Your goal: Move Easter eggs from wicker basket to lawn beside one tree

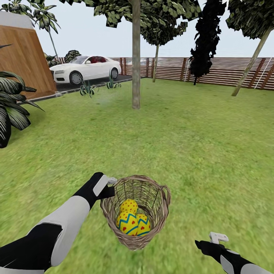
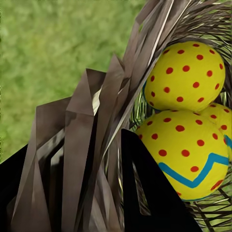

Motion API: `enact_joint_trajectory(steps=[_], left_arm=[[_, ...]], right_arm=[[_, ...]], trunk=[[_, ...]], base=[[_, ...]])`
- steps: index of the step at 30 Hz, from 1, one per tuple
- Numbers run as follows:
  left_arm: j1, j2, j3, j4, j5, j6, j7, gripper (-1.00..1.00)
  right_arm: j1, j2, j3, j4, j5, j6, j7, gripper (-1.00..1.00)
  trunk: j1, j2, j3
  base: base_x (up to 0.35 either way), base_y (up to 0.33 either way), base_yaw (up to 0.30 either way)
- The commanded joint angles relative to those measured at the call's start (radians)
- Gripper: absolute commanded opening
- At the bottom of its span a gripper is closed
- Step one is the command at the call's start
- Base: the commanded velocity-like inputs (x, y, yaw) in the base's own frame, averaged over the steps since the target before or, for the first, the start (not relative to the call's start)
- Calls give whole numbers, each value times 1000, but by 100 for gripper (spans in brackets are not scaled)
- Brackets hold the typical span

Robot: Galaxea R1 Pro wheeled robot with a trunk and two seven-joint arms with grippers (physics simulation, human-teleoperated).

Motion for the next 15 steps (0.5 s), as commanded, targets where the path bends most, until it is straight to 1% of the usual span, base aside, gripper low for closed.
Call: enact_joint_trajectory(steps=[1, 15], left_arm=[[-1, 1, -5, -1, 20, 0, 9, -100], [-1, 4, -4, 1, 20, -1, 9, -100]], right_arm=[[0, 0, -9, 1, 11, -4, 3, 100], [5, 1, -7, 1, 9, -4, 3, 100]], trunk=[[-4, 6, 2], [-58, 104, 46]], base=[[0, 0, 0], [0, 0, 0]])
